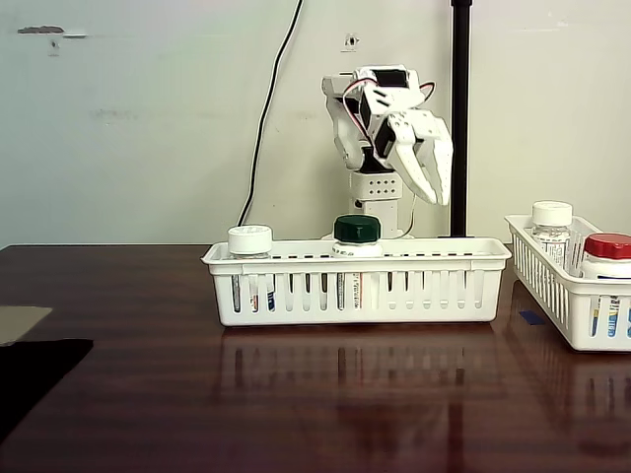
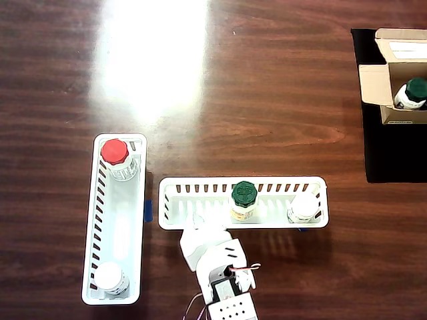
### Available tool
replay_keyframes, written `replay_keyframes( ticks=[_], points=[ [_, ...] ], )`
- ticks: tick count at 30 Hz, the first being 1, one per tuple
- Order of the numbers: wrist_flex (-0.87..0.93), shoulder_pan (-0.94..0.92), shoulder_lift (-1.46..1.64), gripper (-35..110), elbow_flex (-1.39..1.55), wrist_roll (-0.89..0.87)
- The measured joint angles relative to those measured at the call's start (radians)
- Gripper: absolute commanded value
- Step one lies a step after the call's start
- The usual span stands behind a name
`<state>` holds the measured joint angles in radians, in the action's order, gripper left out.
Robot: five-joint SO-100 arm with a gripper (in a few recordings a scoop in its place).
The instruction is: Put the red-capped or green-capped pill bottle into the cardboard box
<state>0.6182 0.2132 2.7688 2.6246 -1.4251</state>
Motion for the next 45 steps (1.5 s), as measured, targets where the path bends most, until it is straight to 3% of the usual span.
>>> replay_keyframes(
  ticks=[4,10,22,28,39,45],
  points=[
    [0.014,0.02,0.158,0,0.133,-0.023],
    [0.196,-0.009,0.569,0,0.304,-0.071],
    [0.486,-0.071,0.58,0,0.341,-0.058],
    [0.514,-0.071,0.58,0,0.341,-0.054],
    [0.514,-0.029,0.58,0,0.341,0.385],
    [0.514,-0.026,0.58,0,0.341,0.537]
  ],
)
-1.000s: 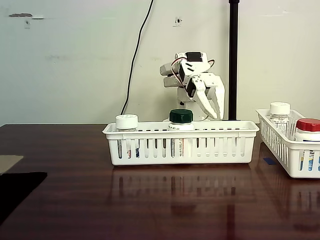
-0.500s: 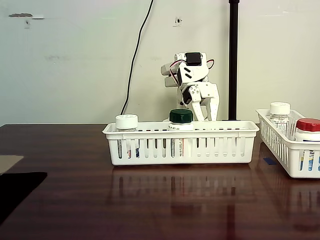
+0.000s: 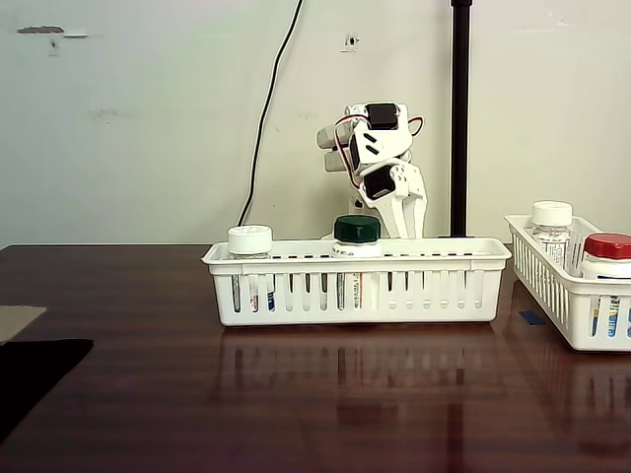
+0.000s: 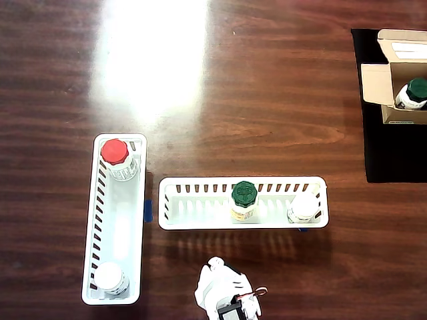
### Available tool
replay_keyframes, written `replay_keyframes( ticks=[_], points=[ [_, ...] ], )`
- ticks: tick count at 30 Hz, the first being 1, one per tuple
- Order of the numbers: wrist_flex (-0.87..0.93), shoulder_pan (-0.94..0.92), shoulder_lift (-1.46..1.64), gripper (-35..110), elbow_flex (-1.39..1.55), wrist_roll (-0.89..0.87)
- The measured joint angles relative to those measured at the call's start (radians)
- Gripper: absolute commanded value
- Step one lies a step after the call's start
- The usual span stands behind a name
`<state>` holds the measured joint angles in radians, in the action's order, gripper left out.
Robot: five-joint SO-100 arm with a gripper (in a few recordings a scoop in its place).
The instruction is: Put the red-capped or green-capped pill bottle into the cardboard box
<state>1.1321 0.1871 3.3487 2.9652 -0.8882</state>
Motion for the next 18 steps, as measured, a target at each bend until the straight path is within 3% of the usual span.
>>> replay_keyframes(
  ticks=[18],
  points=[
    [0.0,0.0,0.0,0,0.0,0.133]
  ],
)
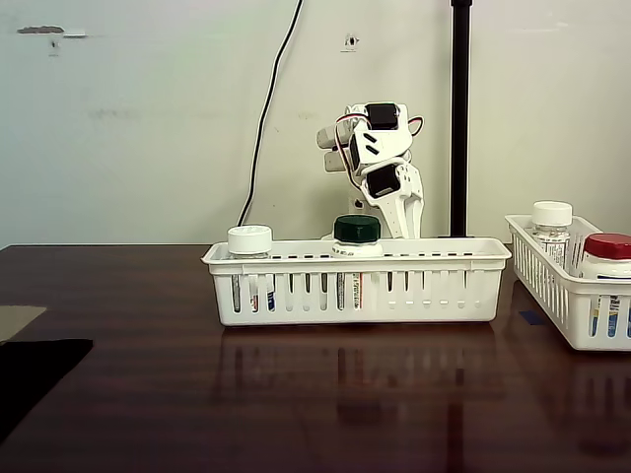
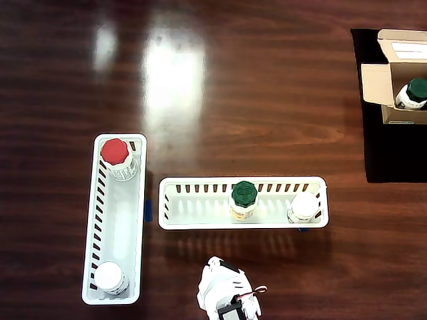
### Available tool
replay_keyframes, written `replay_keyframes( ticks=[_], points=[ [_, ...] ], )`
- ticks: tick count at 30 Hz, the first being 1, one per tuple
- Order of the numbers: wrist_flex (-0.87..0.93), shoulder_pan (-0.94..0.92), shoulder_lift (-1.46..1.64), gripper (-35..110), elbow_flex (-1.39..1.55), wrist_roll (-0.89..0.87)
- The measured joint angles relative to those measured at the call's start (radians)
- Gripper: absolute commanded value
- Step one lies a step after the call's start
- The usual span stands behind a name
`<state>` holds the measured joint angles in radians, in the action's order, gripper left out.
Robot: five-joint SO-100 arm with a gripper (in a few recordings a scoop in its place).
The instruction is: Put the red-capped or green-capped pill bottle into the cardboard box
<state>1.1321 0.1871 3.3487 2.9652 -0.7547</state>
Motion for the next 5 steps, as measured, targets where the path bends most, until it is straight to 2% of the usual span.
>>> replay_keyframes(
  ticks=[5],
  points=[
    [0.0,0.0,0.0,0,0.0,0.0]
  ],
)
